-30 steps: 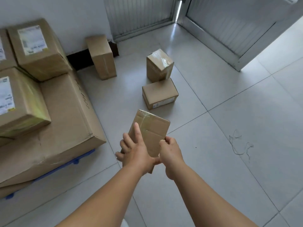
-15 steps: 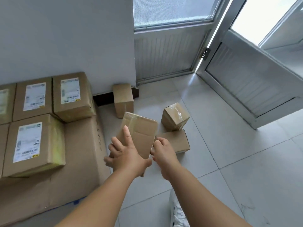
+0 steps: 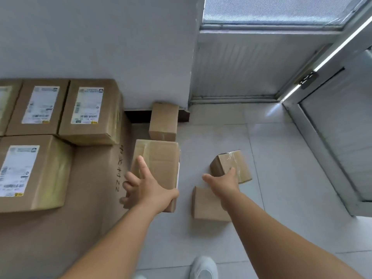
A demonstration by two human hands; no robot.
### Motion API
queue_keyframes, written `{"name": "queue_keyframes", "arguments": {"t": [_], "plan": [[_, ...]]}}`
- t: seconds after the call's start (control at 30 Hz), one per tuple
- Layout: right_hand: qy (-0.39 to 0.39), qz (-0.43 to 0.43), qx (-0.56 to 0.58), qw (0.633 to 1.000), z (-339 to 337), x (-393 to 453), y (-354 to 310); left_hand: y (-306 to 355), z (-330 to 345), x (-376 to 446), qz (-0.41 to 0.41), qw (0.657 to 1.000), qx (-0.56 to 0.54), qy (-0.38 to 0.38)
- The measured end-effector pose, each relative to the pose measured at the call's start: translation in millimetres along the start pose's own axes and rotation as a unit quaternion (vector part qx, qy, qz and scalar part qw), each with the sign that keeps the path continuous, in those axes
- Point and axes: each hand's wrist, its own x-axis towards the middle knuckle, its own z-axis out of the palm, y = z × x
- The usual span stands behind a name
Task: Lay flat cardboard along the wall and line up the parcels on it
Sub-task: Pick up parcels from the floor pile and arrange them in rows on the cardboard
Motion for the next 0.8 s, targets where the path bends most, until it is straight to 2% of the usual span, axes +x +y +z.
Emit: {"name": "queue_keyframes", "arguments": {"t": [0.23,0.57,0.7,0.8], "plan": [[0.062,0.006,-0.168,0.984,-6.0,74.6,15.6,20.3,53.8,39.7,0.019,0.999,0.006,-0.028],[0.102,-0.010,-0.266,0.959,-3.4,131.9,38.6,27.2,81.3,79.0,0.025,0.998,0.020,-0.044],[0.102,-0.058,-0.252,0.961,-10.0,118.4,29.9,29.1,69.6,74.9,0.024,0.999,0.007,-0.045],[0.101,-0.071,-0.178,0.976,-20.1,93.4,14.2,29.1,48.3,59.6,0.010,0.999,-0.015,-0.042]]}}
